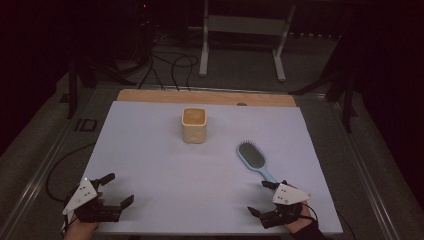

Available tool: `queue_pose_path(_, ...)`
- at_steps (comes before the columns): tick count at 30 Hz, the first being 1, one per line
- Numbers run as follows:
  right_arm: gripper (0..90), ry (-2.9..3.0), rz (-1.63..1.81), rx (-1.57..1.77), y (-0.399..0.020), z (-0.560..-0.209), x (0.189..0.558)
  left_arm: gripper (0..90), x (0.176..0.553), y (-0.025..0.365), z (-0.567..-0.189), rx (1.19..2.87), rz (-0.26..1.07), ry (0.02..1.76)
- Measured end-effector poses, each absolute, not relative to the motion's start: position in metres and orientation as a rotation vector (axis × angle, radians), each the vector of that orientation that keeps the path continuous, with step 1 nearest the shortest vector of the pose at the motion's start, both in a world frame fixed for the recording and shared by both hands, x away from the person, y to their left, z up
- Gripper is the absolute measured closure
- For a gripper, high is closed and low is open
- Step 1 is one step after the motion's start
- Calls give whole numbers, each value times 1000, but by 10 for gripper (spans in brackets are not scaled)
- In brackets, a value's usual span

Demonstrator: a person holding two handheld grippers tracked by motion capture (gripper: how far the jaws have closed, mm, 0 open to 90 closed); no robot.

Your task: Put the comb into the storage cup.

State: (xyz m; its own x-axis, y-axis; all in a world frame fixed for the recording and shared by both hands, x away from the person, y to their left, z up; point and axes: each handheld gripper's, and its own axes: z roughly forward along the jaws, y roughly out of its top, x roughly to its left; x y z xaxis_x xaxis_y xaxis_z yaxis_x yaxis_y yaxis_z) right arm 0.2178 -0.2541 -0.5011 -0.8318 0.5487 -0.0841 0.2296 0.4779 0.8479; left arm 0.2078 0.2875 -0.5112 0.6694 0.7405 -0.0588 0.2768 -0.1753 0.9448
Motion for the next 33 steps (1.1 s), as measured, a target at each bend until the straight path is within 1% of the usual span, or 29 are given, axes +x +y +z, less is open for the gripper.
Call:
queue_pose_path(18, 76, 2366, 1332, 643, -250, -475, 210, 0, 208, 288, -511, 1746, 515, 830)
queue_pose_path(33, 76, 2249, 1346, 646, -264, -431, 207, 0, 208, 288, -511, 1746, 512, 830)
